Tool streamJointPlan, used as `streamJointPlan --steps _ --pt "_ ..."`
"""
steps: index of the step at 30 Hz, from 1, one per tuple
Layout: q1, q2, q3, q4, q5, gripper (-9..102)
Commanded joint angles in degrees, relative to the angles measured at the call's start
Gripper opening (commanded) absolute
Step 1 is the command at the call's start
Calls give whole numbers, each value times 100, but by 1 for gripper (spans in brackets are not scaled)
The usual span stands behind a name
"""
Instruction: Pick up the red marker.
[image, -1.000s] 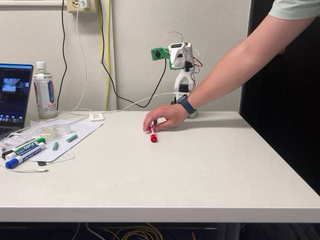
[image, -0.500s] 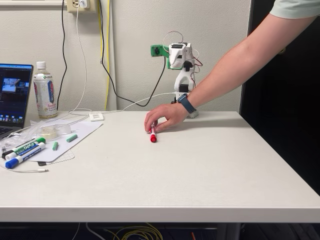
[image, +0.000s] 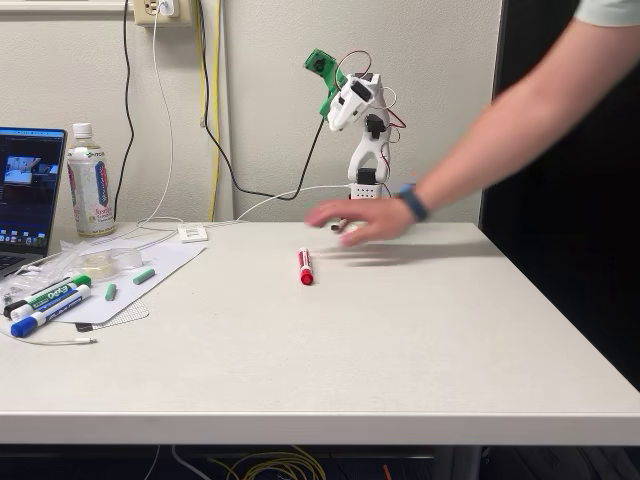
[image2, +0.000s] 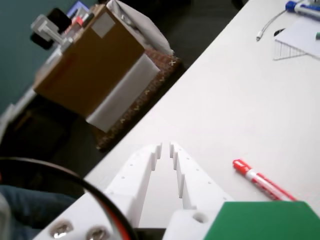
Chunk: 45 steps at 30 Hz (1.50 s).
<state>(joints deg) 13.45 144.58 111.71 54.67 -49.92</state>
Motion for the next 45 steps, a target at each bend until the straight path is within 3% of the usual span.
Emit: streamJointPlan --steps 1,13,22,32,45 --pt "97 -53 -316 176 -905 2" --pt "369 -580 -642 316 -2769 2" --pt "369 -1441 -1336 1081 -4192 2" --pt "404 -2004 -1336 1556 -4975 3" --pt "624 -2733 -1274 1477 -5599 3"
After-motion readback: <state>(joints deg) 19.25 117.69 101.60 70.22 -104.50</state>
